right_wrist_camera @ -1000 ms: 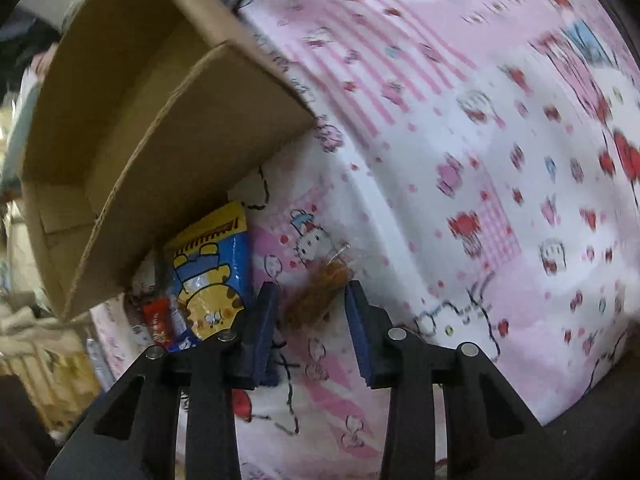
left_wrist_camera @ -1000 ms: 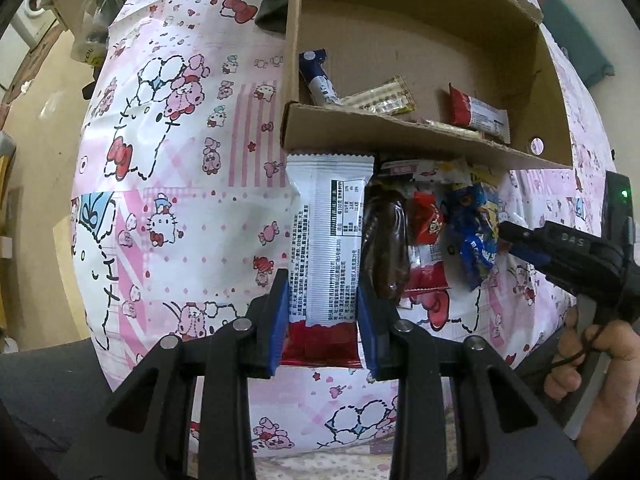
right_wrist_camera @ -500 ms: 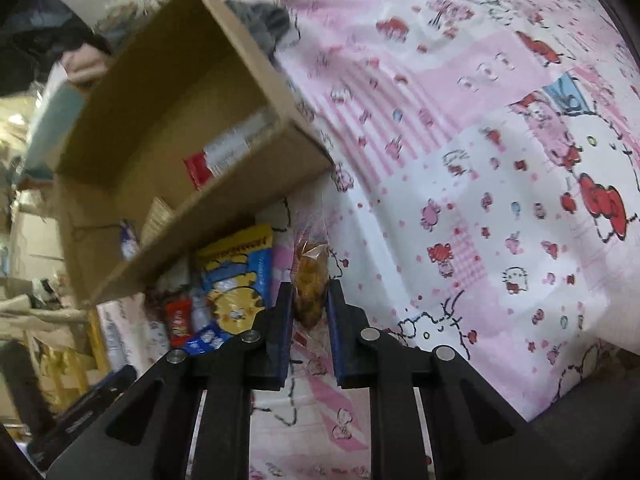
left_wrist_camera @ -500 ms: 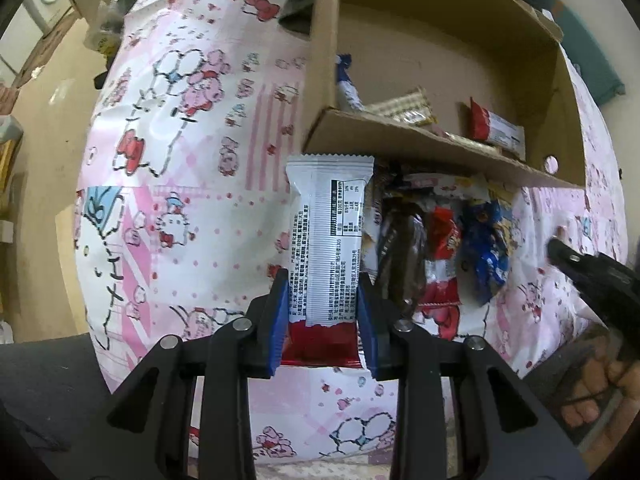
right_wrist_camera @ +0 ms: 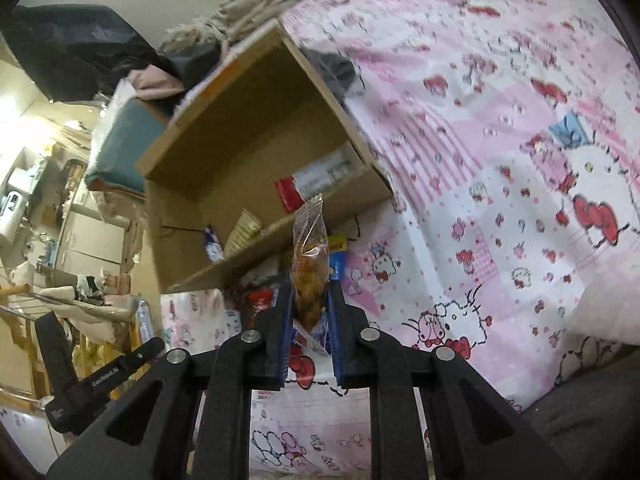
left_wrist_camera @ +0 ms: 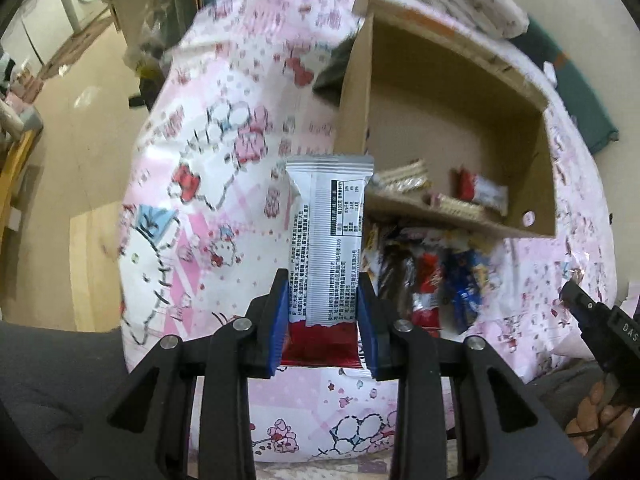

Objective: Organize snacks
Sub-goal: 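Carry both held snacks over the box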

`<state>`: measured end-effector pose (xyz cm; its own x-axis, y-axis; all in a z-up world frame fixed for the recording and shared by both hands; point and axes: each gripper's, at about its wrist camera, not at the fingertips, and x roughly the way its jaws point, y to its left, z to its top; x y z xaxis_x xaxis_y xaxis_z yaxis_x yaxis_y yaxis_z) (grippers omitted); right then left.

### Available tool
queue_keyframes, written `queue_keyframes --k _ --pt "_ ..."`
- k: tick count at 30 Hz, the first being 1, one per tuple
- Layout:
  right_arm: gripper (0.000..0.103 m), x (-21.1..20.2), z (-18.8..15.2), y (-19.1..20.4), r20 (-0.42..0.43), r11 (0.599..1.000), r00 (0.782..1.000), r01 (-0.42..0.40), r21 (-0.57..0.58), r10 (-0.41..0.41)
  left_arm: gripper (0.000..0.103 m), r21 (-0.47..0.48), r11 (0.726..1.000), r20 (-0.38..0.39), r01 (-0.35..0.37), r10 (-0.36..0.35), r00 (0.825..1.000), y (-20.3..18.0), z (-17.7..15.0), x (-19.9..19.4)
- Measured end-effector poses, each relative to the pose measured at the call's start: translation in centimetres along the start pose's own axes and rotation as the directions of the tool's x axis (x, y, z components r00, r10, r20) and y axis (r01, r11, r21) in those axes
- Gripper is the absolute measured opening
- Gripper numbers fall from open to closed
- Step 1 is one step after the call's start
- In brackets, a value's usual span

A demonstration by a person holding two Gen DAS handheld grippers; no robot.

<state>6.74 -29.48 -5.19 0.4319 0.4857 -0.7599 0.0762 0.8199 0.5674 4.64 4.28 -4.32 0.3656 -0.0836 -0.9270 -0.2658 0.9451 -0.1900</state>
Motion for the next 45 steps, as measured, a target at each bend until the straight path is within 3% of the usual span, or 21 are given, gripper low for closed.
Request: queue_keyframes --k 7,10,14,22,33,39,45 --pt "0.017 -3.5 1.7 1.8 0.111 0.992 0.986 -0.122 -0.04 0.126 0.027 0.043 0.998 0.116 0.037 -0.041 0.992 -1.8 1.7 -4.5" --pt "0.017 -3.9 2.5 2.2 0.137 0.99 0.981 -0.13 -0.055 0.136 0.027 0.065 0.997 0.158 0.047 -0.057 0.986 -2.9 3.0 -5.7" --pt "0.017 -4.0 3.9 2.1 0.164 0.987 0.974 -0.149 -0.062 0.157 0.027 0.115 0.993 0.221 0.008 -0.033 0.975 -4.4 4.8 -6.6" --pt "0.017 -3.3 7.2 2.5 0.223 0.984 0.96 -0.149 -0.098 0.167 0.027 0.152 0.988 0.244 0.024 -0.061 0.968 -6.4 8.1 -5.9" --pt "0.017 1.6 9.8 3.3 0.174 0.986 0.98 -0.071 -0.153 0.097 0.027 0.234 0.972 0.247 0.024 -0.084 0.965 -9.3 11.0 -1.0" --pt "0.017 4.2 9.4 3.3 0.108 0.985 0.991 -0.061 -0.159 0.079 0.028 0.256 0.965 0.245 0.057 -0.122 0.962 -9.4 11.2 2.2" --pt "0.018 6.0 8.5 3.6 0.053 0.983 0.997 -0.039 -0.18 0.05 0.028 0.24 0.969 0.204 0.055 -0.106 0.973 -8.9 11.1 4.8"
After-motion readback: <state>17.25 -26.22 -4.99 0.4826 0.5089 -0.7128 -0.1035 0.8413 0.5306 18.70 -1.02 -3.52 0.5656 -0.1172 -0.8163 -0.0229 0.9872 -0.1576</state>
